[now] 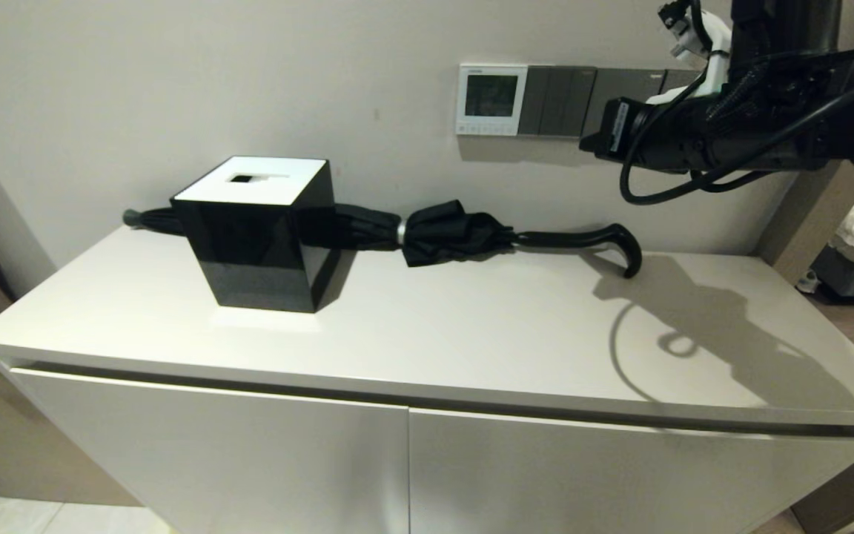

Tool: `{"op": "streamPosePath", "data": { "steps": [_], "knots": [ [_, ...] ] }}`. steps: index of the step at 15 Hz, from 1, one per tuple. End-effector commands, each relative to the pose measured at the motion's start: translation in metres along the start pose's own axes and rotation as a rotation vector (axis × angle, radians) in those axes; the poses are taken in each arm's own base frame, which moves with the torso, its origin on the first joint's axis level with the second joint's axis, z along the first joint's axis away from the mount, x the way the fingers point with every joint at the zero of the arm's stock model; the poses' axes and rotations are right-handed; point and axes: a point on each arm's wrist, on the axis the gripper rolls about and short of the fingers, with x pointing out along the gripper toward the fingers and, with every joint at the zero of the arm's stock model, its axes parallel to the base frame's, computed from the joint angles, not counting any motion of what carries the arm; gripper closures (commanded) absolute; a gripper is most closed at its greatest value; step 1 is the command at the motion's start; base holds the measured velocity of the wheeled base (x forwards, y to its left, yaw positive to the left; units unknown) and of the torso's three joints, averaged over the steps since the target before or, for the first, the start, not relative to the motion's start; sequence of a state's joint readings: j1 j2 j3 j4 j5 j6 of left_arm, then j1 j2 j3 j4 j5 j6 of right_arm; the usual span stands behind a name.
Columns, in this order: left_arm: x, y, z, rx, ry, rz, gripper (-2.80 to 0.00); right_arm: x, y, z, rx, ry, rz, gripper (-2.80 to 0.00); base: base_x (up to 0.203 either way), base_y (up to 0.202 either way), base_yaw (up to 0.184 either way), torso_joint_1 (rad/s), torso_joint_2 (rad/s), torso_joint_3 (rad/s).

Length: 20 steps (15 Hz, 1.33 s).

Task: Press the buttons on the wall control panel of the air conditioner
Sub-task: Turn on the central air conditioner

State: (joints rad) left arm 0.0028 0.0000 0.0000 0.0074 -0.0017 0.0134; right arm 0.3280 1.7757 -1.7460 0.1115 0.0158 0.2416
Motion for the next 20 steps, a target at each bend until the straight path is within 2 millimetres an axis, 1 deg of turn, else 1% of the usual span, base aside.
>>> {"op": "streamPosePath", "data": {
  "steps": [1, 4, 6, 8, 10, 12, 17, 20],
  "knots": [
    [0.0, 0.0, 0.0, 0.0, 0.0, 0.0, 0.0, 0.018, 0.005, -0.004, -0.001, 0.007, 0.014, 0.0, 0.0, 0.0, 0.0, 0.0, 0.0, 0.0],
    [0.0, 0.0, 0.0, 0.0, 0.0, 0.0, 0.0, 0.03, 0.02, 0.002, -0.009, -0.031, 0.032, 0.0, 0.0, 0.0, 0.0, 0.0, 0.0, 0.0],
    [0.0, 0.0, 0.0, 0.0, 0.0, 0.0, 0.0, 0.037, 0.024, 0.001, -0.018, -0.018, 0.034, 0.0, 0.0, 0.0, 0.0, 0.0, 0.0, 0.0],
    [0.0, 0.0, 0.0, 0.0, 0.0, 0.0, 0.0, 0.045, 0.022, -0.006, -0.034, -0.004, 0.028, 0.0, 0.0, 0.0, 0.0, 0.0, 0.0, 0.0],
    [0.0, 0.0, 0.0, 0.0, 0.0, 0.0, 0.0, 0.051, 0.019, -0.008, -0.034, -0.012, 0.019, 0.0, 0.0, 0.0, 0.0, 0.0, 0.0, 0.0],
    [0.0, 0.0, 0.0, 0.0, 0.0, 0.0, 0.0, 0.055, 0.019, -0.005, -0.035, -0.062, 0.028, 0.0, 0.0, 0.0, 0.0, 0.0, 0.0, 0.0],
    [0.0, 0.0, 0.0, 0.0, 0.0, 0.0, 0.0, 0.069, 0.019, -0.01, -0.064, -0.103, 0.037, 0.0, 0.0, 0.0, 0.0, 0.0, 0.0, 0.0],
    [0.0, 0.0, 0.0, 0.0, 0.0, 0.0, 0.0, 0.072, 0.019, -0.01, -0.075, -0.129, 0.042, 0.0, 0.0, 0.0, 0.0, 0.0, 0.0, 0.0]
  ]
}}
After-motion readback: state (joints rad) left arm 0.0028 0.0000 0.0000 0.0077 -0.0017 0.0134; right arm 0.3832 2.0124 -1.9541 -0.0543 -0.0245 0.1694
